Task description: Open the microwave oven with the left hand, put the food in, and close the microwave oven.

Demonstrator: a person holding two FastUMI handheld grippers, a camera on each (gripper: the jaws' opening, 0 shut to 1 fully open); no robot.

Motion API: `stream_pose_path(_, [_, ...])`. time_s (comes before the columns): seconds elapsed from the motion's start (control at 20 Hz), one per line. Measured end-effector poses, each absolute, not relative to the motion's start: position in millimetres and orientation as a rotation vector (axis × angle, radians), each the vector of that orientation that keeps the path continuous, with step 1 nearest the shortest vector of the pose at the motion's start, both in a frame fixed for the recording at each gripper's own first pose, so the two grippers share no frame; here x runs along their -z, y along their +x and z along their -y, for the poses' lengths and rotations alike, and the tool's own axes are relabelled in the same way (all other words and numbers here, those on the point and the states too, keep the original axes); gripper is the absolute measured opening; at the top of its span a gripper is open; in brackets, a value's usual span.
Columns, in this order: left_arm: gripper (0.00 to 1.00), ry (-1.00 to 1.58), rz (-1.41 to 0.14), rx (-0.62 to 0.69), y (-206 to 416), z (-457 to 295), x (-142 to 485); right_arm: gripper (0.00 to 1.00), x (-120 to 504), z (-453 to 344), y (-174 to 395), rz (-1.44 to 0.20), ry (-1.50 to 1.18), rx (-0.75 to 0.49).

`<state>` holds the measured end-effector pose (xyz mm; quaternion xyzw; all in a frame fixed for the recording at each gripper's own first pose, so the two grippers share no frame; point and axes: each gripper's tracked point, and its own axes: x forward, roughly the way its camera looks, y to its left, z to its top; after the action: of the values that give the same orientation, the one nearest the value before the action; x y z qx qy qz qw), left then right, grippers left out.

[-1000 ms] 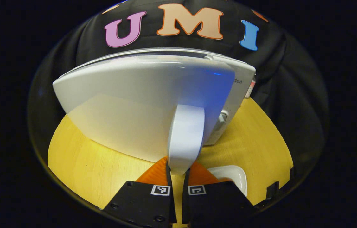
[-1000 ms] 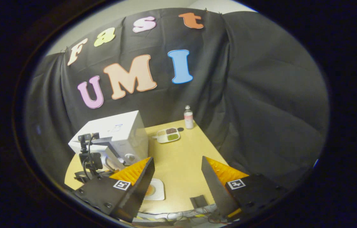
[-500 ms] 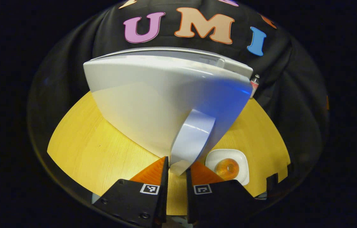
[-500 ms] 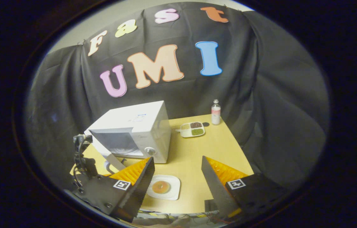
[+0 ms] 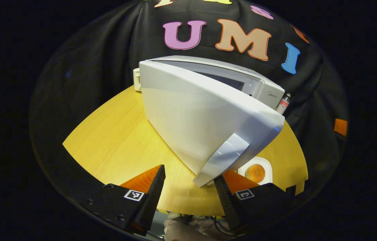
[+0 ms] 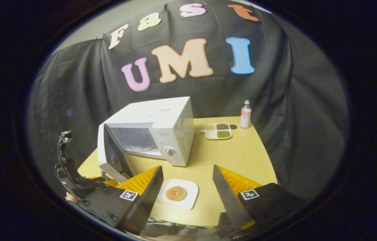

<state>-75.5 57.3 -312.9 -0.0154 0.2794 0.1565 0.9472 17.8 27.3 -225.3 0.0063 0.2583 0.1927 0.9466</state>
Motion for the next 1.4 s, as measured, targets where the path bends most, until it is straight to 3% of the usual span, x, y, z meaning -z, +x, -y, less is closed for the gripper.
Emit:
stream_pose_path(0.15, [0.83,-0.047,-0.543,-0.390,-97.5,-78.9,299.0,0.94,239.3,-30.7,13.6,-0.549,-0.011,-0.417])
stream_pose_path(0.3, [1.00,-0.061,-0.525,-0.474,-125.8,-105.4,284.7,0.92,250.7,-33.0,10.1,-0.575,-0.030,-0.440])
stream_pose_path(0.85, [1.00,-0.170,-0.509,-0.626,-199.7,-178.9,272.1,0.93,309.5,-64.3,18.0,-0.694,-0.044,-0.460])
stream_pose_path(1.4, [0.98,-0.180,-0.533,-0.661,-230.5,-271.4,250.3,0.94,429.0,-107.2,12.2,-0.949,-0.122,-0.317])
